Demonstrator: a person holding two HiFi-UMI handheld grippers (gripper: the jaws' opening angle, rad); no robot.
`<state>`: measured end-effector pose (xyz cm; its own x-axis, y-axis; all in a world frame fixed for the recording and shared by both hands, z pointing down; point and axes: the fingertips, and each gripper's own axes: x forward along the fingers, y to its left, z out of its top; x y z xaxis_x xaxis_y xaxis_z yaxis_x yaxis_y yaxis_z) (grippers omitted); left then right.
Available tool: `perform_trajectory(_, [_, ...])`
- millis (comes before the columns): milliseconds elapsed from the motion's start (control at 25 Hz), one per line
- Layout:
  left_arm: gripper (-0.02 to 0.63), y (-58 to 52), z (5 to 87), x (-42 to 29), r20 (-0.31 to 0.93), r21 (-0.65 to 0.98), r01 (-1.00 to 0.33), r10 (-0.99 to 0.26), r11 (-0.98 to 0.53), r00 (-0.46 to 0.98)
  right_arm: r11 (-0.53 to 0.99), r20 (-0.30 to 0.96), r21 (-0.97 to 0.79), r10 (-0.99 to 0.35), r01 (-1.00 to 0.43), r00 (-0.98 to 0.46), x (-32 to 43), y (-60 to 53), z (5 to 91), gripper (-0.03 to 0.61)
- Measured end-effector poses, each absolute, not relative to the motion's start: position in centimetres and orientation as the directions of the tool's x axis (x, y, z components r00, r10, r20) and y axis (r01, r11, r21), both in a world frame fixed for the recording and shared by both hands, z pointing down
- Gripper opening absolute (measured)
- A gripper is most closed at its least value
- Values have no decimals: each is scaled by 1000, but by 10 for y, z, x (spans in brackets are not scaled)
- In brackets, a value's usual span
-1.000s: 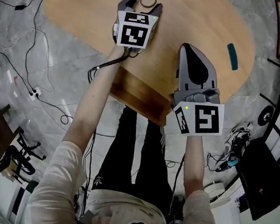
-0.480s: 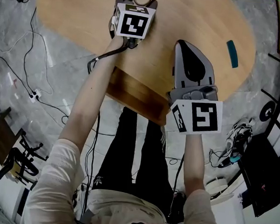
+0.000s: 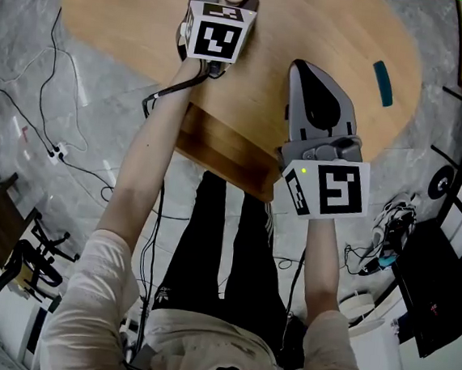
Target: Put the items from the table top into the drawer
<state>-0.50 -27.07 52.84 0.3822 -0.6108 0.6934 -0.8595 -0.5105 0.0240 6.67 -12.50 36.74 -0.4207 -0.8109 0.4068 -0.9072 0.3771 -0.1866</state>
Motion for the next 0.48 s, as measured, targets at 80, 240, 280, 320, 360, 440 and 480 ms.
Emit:
perform_trajectory(80, [261, -262, 495, 0, 643, 12, -861, -655, -509, 397, 383, 403, -182, -811, -906, -424, 68, -121, 362, 5])
perform_trajectory(240, [261, -226, 410, -2, 509, 21, -886, -757, -464, 409, 390, 390, -164, -818, -906, -423, 65, -110, 343, 5])
perform_trajectory(280, [261, -214, 388, -6, 480, 26, -894, -779, -447, 404, 394, 386, -155, -820, -906, -423, 63, -107, 338, 5])
perform_trajectory(320, [261, -200, 369, -11, 454, 29, -902, -798, -431, 396, 399, 382, -145, -822, -905, -423, 62, -104, 332, 5])
perform_trajectory(360, [261, -186, 351, -16, 433, 30, -909, -814, -416, 387, 406, 378, -134, -823, -904, -425, 60, -100, 326, 5])
perform_trajectory(440, [261, -157, 322, -24, 401, 28, -921, -840, -389, 367, 420, 373, -118, -821, -900, -432, 58, -90, 316, 5])
perform_trajectory(480, [261, -145, 310, -27, 381, 25, -925, -852, -378, 358, 426, 370, -115, -820, -897, -437, 56, -86, 312, 5])
